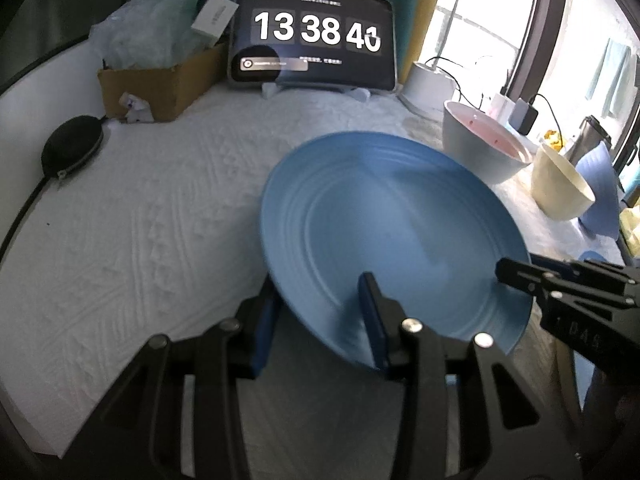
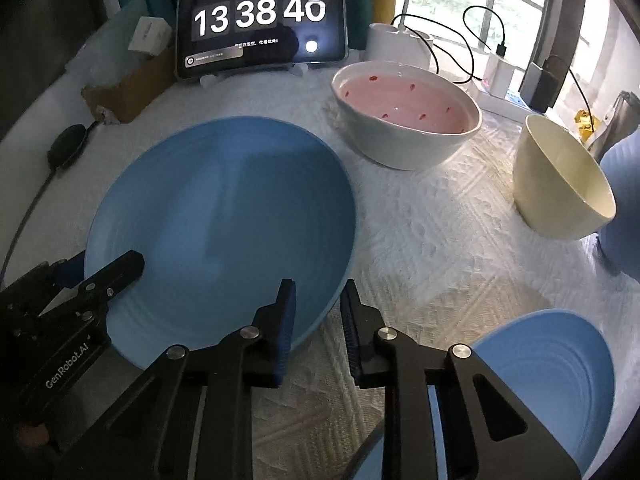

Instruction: Organize plates and bowls

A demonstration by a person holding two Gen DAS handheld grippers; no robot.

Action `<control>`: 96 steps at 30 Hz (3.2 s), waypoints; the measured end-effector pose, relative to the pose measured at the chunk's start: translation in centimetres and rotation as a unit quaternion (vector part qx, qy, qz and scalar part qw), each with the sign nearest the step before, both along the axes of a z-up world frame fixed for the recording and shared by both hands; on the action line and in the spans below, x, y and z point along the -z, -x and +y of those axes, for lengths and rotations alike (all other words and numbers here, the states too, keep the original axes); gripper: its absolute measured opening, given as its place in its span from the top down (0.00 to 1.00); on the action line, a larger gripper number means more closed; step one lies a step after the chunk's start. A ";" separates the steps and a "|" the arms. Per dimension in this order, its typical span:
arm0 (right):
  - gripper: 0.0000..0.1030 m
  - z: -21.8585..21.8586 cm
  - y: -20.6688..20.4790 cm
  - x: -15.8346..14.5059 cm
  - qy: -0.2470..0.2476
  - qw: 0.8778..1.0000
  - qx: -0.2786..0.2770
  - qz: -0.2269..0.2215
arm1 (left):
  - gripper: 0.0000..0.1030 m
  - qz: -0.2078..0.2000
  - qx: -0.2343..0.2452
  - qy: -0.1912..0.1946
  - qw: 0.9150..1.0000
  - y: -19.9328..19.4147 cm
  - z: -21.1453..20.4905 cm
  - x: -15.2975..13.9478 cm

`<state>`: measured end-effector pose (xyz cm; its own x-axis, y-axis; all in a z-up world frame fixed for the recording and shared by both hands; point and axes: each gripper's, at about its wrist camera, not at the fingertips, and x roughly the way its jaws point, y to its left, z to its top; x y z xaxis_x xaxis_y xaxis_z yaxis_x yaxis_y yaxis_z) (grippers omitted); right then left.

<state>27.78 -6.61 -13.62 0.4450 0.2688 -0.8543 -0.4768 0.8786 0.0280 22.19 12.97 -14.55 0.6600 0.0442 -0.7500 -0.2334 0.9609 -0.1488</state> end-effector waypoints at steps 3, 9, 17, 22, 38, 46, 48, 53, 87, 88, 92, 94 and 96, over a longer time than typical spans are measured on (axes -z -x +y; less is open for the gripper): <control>0.76 -0.2 0.3 -0.5 -0.003 1.000 -0.001 -0.009 | 0.61 -0.007 0.001 0.005 1.000 0.3 0.1 -0.2; 0.76 -1.0 1.4 -1.6 -0.014 1.000 -0.001 -0.021 | 0.61 -0.016 0.002 0.021 1.000 1.2 -0.2 -0.5; 0.76 -3.2 2.7 -3.0 -0.028 0.999 0.013 -0.036 | 0.61 -0.025 0.013 0.024 0.999 2.4 -2.0 -1.7; 0.76 -4.2 3.6 -3.7 -0.038 0.998 0.019 -0.042 | 0.61 -0.030 0.018 0.019 0.999 3.0 -2.8 -2.5; 0.76 -9.0 5.7 -5.1 -0.062 0.995 0.046 -0.060 | 0.61 -0.047 0.049 0.000 0.998 4.6 -6.7 -4.3; 0.76 -11.3 6.5 -5.4 -0.065 0.994 0.056 -0.065 | 0.61 -0.045 0.065 -0.007 0.997 4.9 -9.3 -4.8; 0.76 -11.9 6.7 -5.5 -0.069 0.994 0.061 -0.067 | 0.61 -0.046 0.068 -0.008 0.997 5.1 -9.9 -4.9; 0.76 -13.8 7.2 -5.4 -0.076 0.992 0.074 -0.067 | 0.61 -0.047 0.080 -0.015 0.996 5.5 -11.5 -5.2; 0.76 -23.6 11.9 -3.4 -0.099 0.982 0.148 -0.059 | 0.61 -0.015 0.161 -0.045 0.986 7.5 -20.3 -3.8; 0.76 -23.8 11.8 -3.4 -0.100 0.982 0.149 -0.058 | 0.61 -0.013 0.162 -0.045 0.986 7.5 -20.4 -3.7; 0.76 -24.3 11.7 -3.3 -0.105 0.981 0.154 -0.059 | 0.61 -0.010 0.166 -0.048 0.985 7.2 -20.9 -3.6; 0.76 -24.5 11.6 -3.2 -0.105 0.980 0.157 -0.059 | 0.61 -0.008 0.168 -0.049 0.984 7.1 -21.2 -3.5; 0.76 -24.8 11.5 -3.2 -0.106 0.980 0.160 -0.058 | 0.61 -0.004 0.170 -0.050 0.984 6.9 -21.4 -3.5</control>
<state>16.28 -31.43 -10.37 0.6260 0.2649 -0.7335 -0.1881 0.9641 0.1876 15.27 -8.46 -11.01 0.6548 -0.1065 -0.7483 0.1052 0.9932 -0.0493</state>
